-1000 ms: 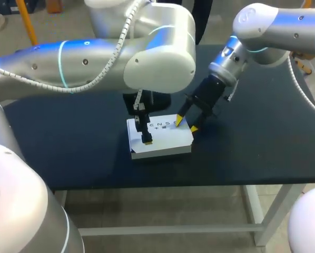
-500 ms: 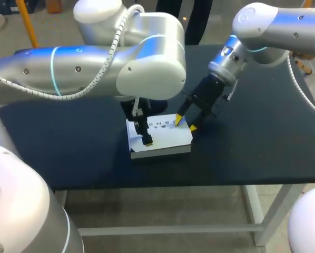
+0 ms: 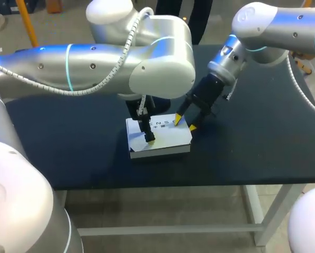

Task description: Assemble the packaging by folding the flat box into shape, placing the metal phone stand inside, and closing the box properly

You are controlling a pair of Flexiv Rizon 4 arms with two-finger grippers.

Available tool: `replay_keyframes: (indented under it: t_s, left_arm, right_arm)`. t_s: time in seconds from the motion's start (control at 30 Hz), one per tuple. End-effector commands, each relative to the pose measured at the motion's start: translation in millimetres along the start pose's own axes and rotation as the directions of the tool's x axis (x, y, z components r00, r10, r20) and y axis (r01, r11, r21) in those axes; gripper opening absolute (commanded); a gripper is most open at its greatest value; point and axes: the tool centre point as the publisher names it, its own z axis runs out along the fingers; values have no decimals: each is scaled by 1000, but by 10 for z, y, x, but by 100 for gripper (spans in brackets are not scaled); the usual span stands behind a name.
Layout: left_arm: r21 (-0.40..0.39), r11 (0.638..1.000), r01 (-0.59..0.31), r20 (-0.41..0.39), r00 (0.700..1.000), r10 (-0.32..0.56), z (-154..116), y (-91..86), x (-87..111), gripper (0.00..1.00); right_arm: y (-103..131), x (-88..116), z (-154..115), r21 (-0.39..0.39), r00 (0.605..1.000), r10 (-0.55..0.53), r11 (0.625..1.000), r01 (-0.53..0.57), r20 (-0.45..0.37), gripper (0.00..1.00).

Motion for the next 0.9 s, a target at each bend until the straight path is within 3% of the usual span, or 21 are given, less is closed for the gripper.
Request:
replay_keyframes:
  t_s: [0.03,0.47,0.9]
  left_arm:
    - [-7,1000,2,9,1000,-2,24,-19,-13,65]
    - [-10,1000,-14,48,999,15,72,-6,53,64]
    - [-19,1000,-12,121,993,14,159,-3,-14,64]
  right_arm:
    - [36,14,-3,7,1000,0,1000,0,1,48]
    - [33,15,-7,8,1000,-1,1000,1,-3,46]
    - [33,15,-7,8,1000,-1,1000,1,-3,45]
